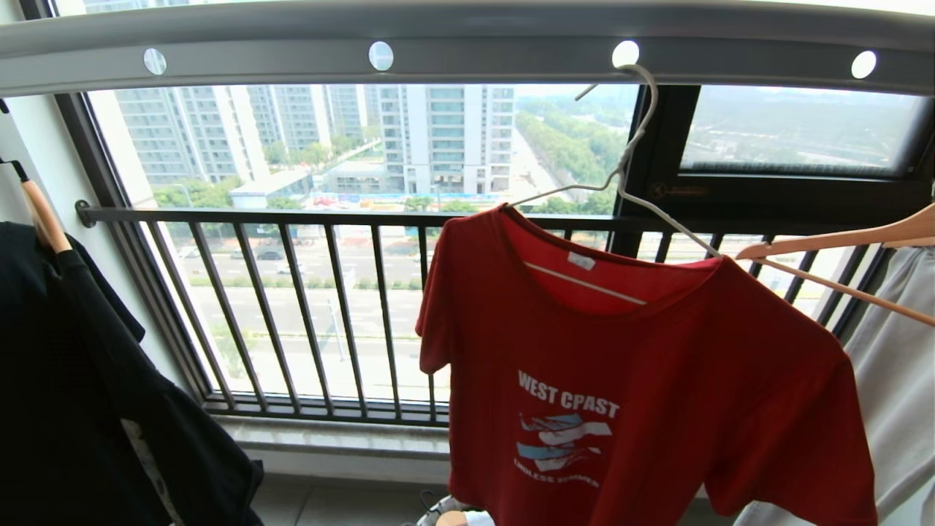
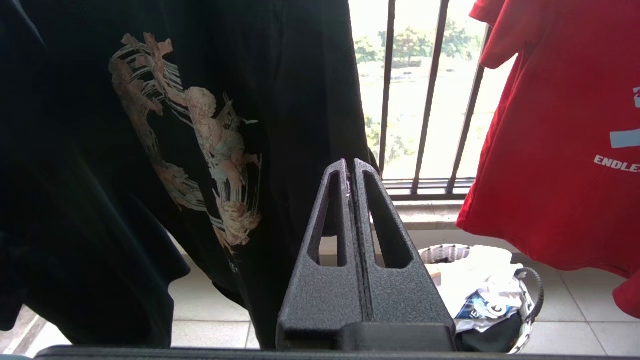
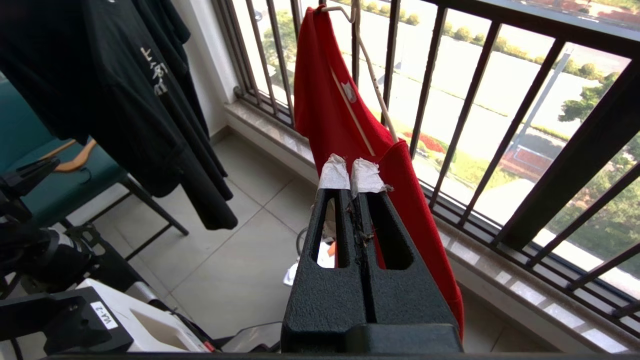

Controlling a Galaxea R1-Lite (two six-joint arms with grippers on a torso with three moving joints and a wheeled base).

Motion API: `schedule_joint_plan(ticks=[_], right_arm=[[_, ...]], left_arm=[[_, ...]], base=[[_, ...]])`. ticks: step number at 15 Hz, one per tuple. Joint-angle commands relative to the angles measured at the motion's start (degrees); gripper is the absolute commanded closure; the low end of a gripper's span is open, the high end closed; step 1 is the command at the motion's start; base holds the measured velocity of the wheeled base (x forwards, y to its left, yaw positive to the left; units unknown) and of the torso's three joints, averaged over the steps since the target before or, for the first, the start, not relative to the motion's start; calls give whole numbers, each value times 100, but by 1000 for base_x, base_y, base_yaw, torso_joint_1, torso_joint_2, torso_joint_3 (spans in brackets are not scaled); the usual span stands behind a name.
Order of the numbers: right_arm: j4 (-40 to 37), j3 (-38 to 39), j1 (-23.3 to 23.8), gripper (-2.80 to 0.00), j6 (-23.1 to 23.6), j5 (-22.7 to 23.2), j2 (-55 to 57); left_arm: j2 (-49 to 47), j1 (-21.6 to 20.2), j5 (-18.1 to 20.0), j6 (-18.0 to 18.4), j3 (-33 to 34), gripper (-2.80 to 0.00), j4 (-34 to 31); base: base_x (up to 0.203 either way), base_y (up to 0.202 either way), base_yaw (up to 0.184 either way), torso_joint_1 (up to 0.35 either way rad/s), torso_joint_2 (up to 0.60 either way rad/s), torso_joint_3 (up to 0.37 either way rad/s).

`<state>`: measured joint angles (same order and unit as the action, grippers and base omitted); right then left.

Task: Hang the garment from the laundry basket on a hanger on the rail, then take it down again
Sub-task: Take the clothes off the clothes rack

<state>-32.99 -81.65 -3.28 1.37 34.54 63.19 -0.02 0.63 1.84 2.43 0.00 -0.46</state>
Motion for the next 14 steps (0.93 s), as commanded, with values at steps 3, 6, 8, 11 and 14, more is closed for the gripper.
schedule_joint_plan(ticks=[3,6,8,11,14], right_arm=[[-41,-395,-295,-28,175,-81,767],[-39,-568,-393,-280,447,-324,1169],[-31,-767,-555,-280,473,-356,1478],[50,-925,-829,-280,762,-345,1930],[266,-1210,-919,-280,952,-342,2390]], left_arm=[[2,-1,0,4,0,0,2],[2,-2,0,4,0,0,-5],[2,9,0,4,0,0,0],[2,0,0,4,0,0,2],[2,7,0,4,0,0,2]], base=[[0,0,0,0,0,0],[0,0,0,0,0,0],[0,0,0,0,0,0],[0,0,0,0,0,0],[0,0,0,0,0,0]])
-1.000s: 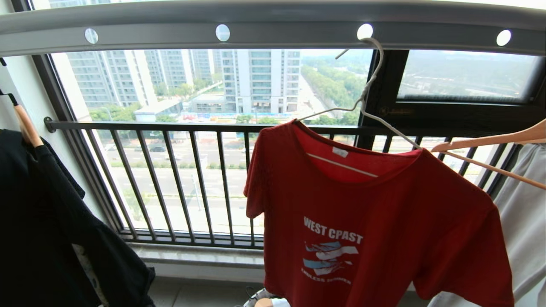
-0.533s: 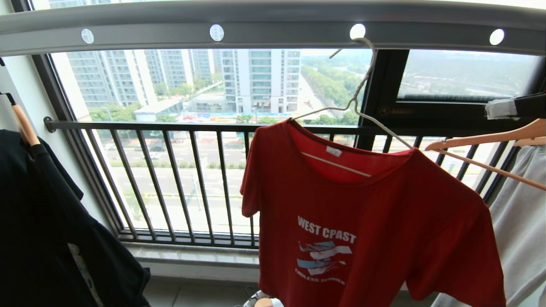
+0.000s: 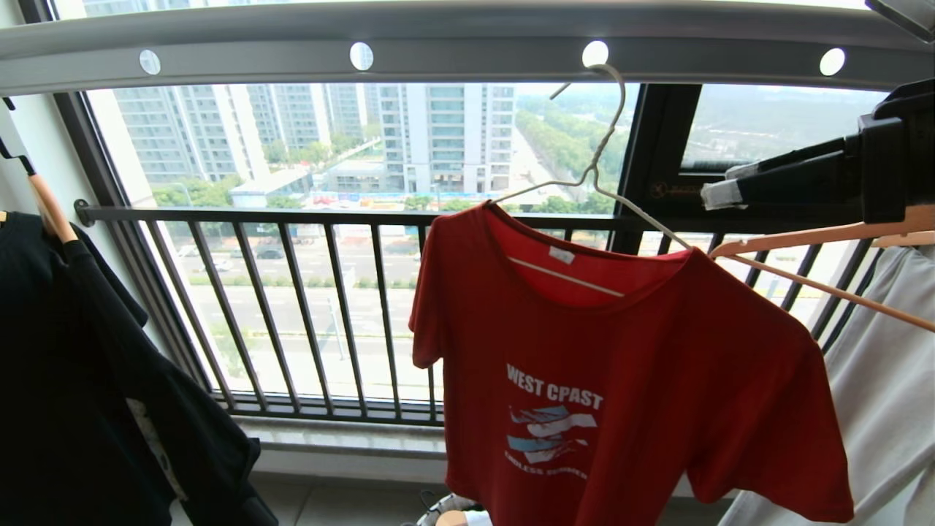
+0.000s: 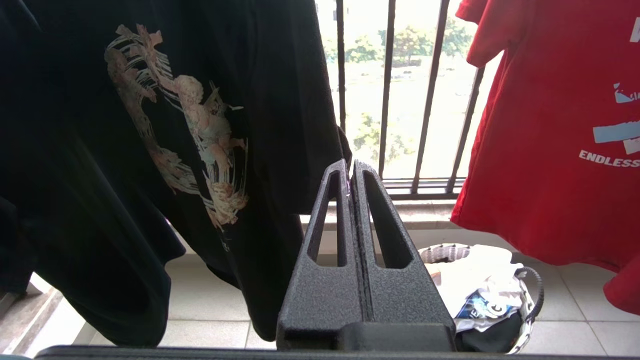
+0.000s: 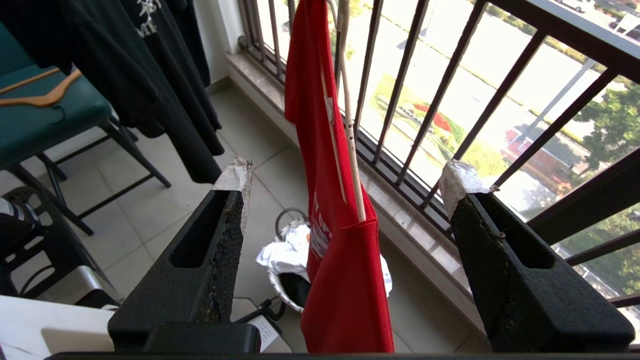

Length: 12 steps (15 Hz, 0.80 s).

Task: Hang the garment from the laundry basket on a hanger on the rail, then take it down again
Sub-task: Take the clothes off the clothes rack

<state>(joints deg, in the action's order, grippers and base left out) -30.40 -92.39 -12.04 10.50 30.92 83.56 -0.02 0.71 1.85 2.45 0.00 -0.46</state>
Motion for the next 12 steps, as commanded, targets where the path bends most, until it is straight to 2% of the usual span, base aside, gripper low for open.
schedule_joint_plan(ticks=[1,6,12], right_arm=[[9,-267,-57,-280,118,15,512],[85,-669,-392,-280,189,11,1083],[402,-1145,-422,-280,189,11,1945]], left_arm=[[2,8,-1,1,0,0,2],[2,-3,-1,1,0,0,0],[2,0,-1,1,0,0,2]], base=[[0,0,0,0,0,0],[0,0,0,0,0,0],[0,0,0,0,0,0]])
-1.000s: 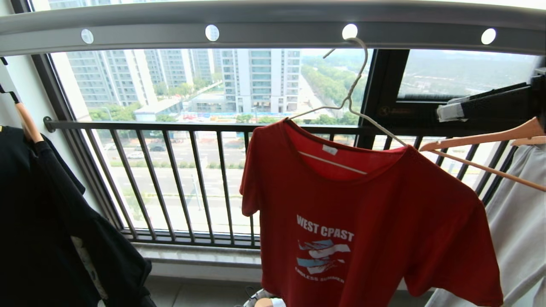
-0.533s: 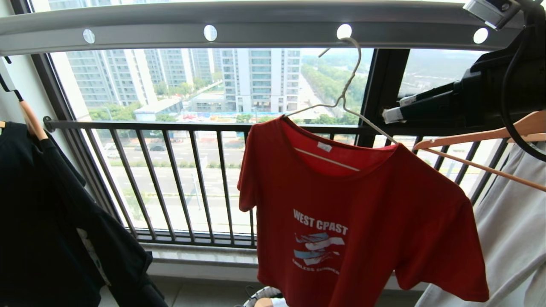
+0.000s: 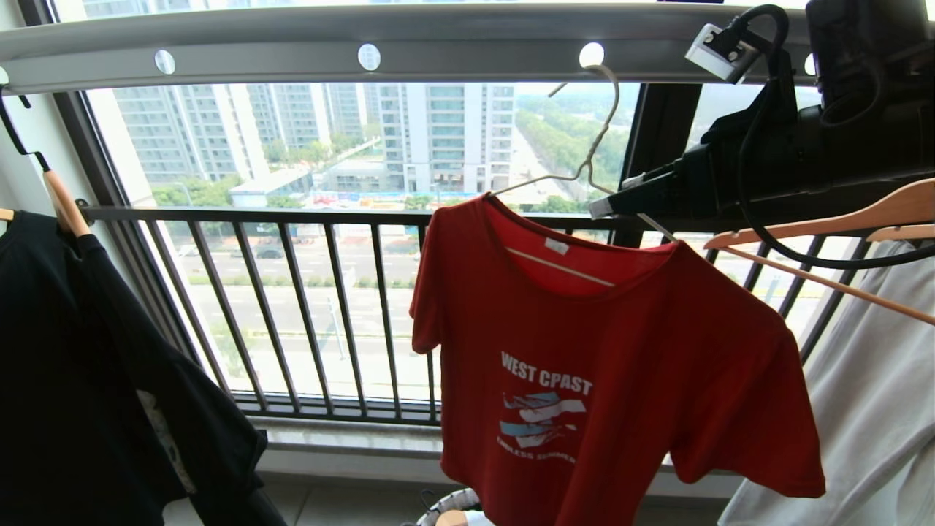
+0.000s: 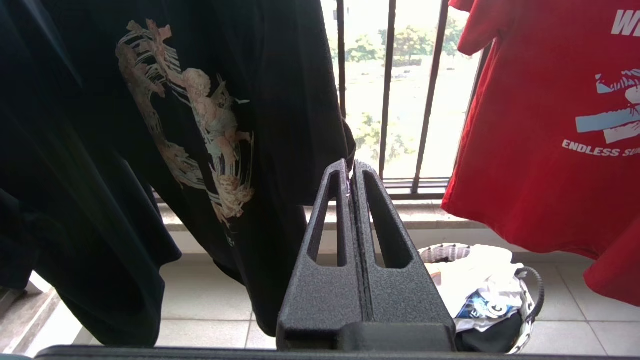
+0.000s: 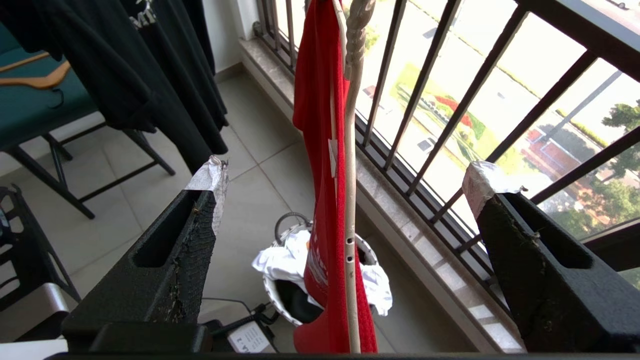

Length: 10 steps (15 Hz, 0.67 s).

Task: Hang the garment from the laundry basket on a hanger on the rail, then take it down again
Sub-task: Take the clothes off the clothes rack

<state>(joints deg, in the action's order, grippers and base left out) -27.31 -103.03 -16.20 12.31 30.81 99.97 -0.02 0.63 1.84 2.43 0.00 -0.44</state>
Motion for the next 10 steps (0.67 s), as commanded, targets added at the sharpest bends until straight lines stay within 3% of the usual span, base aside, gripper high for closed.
schedule_joint_plan(ticks=[1,3,8,9,10], right_arm=[[266,-85,-6,-280,33,45,406],[391,-92,-9,-280,288,90,591],[775,-156,-76,-280,314,101,866],[789,-156,-76,0,316,101,875],[789,-156,-76,0,316,101,875]], left_arm=[[2,-1,0,4,0,0,-3],[2,1,0,4,0,0,-2],[0,-2,0,4,0,0,0],[2,-1,0,4,0,0,0],[2,-2,0,4,0,0,0]], base=[[0,0,0,0,0,0],[0,0,0,0,0,0],[0,0,0,0,0,0],[0,0,0,0,0,0],[0,0,0,0,0,0]])
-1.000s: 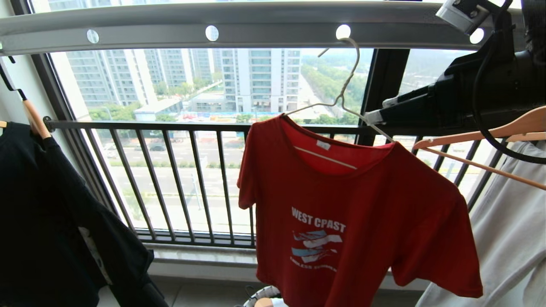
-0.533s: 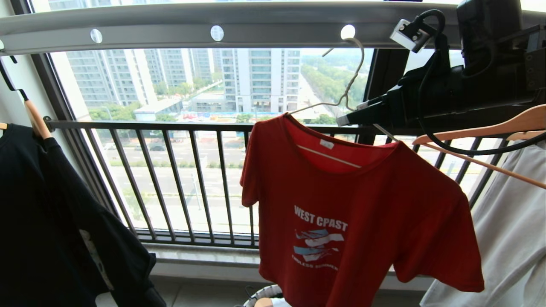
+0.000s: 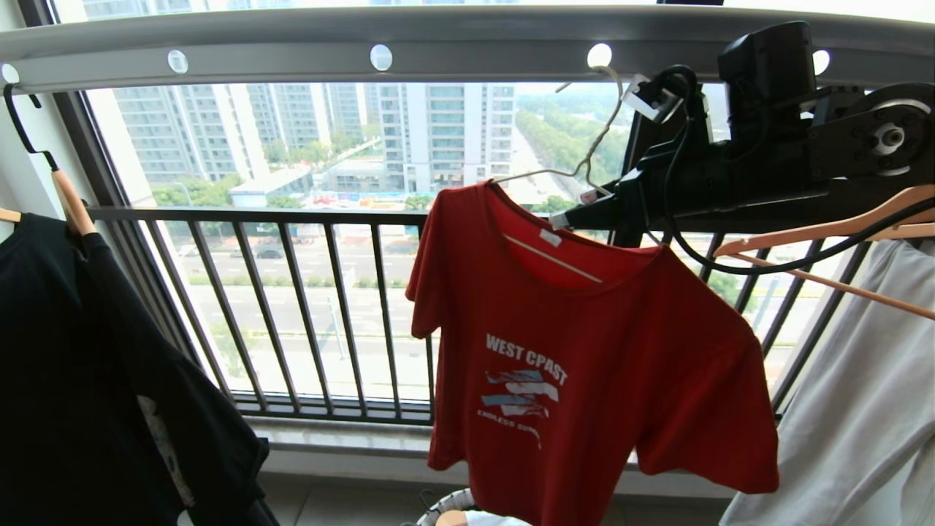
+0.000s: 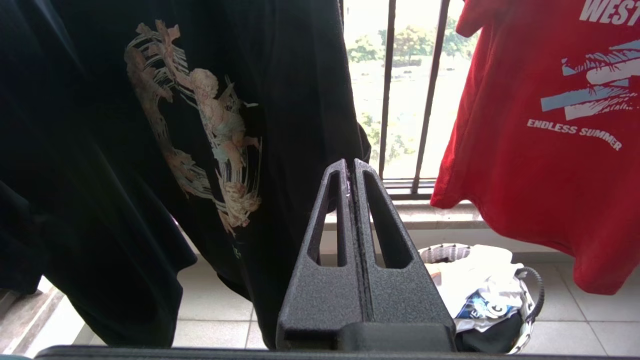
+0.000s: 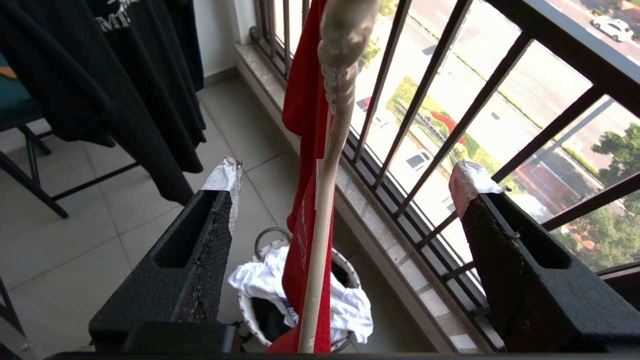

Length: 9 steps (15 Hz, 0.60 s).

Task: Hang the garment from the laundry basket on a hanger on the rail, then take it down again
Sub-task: Take the clothes off the clothes rack

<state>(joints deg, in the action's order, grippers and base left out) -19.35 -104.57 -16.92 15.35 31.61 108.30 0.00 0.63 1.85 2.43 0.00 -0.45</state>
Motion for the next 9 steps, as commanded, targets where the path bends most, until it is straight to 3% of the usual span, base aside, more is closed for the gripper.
schedule_joint_plan(ticks=[1,9], right_arm=[[3,-11,-4,0,12,12,42],[0,-65,-4,0,-7,-23,-108]], left_arm=[[0,-2,-1,4,0,0,1],[0,-2,-1,4,0,0,1]], base=[[0,0,0,0,0,0],[0,0,0,0,0,0]])
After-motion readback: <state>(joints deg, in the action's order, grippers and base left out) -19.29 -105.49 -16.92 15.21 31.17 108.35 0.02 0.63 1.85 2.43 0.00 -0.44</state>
